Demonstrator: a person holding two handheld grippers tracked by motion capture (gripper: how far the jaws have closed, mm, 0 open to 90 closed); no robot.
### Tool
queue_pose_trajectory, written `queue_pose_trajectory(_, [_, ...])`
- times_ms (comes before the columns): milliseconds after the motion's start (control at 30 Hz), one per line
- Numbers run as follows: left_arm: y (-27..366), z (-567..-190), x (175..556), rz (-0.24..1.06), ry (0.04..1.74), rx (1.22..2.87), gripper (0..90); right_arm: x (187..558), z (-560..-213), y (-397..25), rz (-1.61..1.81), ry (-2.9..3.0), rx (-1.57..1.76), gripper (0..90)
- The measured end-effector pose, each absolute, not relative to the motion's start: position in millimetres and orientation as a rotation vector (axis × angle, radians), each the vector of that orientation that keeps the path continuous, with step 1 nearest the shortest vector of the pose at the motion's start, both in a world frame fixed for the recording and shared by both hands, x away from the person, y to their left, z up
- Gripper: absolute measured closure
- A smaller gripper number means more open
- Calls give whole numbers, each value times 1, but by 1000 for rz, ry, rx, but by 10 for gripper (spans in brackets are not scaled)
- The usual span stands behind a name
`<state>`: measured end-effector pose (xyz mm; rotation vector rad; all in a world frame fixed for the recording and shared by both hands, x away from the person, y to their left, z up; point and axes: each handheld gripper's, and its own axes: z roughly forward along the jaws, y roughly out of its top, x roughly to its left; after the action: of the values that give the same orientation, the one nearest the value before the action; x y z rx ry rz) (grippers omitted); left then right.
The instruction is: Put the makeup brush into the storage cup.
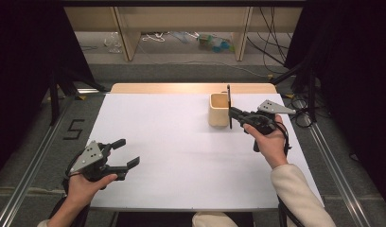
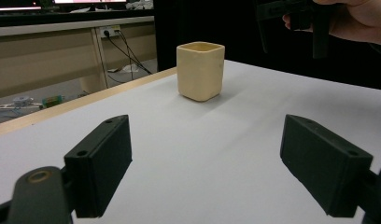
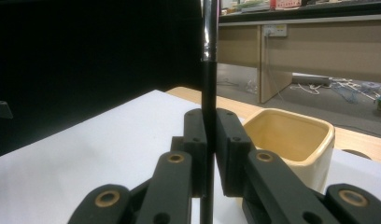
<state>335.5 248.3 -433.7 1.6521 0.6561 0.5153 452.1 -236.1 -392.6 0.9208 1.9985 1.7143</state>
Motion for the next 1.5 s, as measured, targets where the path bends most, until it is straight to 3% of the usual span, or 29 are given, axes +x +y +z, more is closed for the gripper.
queue_pose_trajectory(1500, [249,-433,335,519,652,1643,162,473,-383,-227,1722,1906,973,841])
